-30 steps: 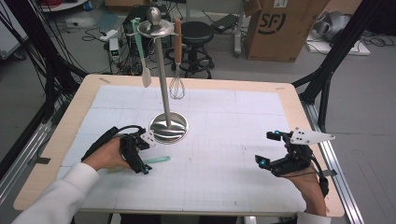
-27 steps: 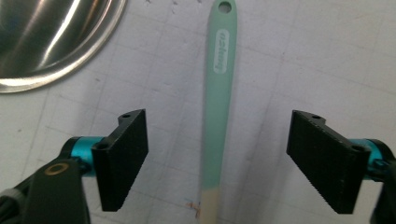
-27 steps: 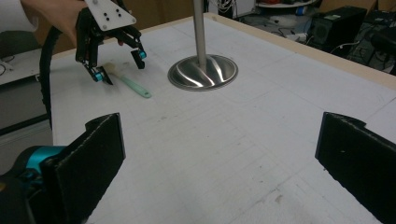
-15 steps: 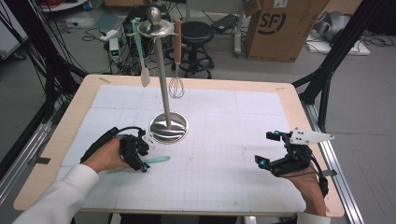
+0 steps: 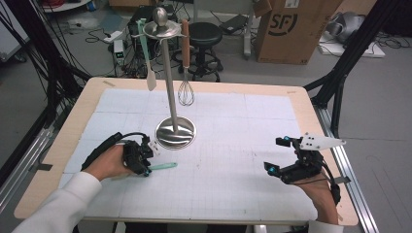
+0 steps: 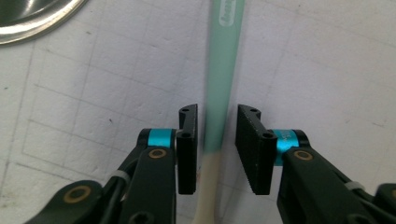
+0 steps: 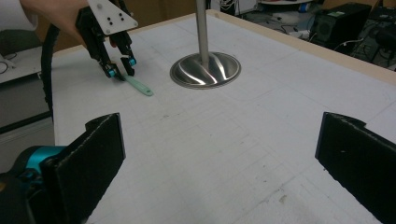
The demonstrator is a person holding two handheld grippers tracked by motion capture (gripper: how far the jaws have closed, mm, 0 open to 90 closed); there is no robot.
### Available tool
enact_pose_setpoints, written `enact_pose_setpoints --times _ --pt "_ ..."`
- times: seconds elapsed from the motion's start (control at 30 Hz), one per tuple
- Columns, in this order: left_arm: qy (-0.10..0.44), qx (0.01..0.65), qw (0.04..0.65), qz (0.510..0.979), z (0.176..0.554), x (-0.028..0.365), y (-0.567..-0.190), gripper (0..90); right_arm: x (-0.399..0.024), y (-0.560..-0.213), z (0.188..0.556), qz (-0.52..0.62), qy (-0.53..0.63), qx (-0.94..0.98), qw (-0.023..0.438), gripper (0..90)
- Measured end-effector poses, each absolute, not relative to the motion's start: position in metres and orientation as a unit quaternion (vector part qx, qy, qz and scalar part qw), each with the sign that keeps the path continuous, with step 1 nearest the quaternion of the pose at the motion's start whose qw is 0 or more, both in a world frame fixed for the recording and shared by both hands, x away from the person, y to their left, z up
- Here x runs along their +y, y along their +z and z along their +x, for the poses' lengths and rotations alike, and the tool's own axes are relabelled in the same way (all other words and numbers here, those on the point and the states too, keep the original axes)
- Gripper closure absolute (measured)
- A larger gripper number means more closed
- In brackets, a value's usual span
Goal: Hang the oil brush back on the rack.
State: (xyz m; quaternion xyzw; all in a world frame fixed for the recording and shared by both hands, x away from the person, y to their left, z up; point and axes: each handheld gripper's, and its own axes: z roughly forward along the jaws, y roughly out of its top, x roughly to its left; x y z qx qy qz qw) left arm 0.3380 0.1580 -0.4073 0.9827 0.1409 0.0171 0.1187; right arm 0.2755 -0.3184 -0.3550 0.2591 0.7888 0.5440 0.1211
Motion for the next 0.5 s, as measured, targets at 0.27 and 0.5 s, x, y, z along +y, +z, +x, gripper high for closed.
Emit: enact_pose_setpoints --times 0.27,0.5 --pt "0.014 0.123 0.107 0.987 0.336 0.154 -0.407 79.9 -0.3184 -0.3555 0.2757 0.26 0.546 0.787 0.118 0.5" --pt "0.005 0.121 0.119 0.985 0.3359 0.1569 -0.4037 80.4 -0.3188 -0.355 0.2754 0.261 0.547 0.786 0.118 0.5"
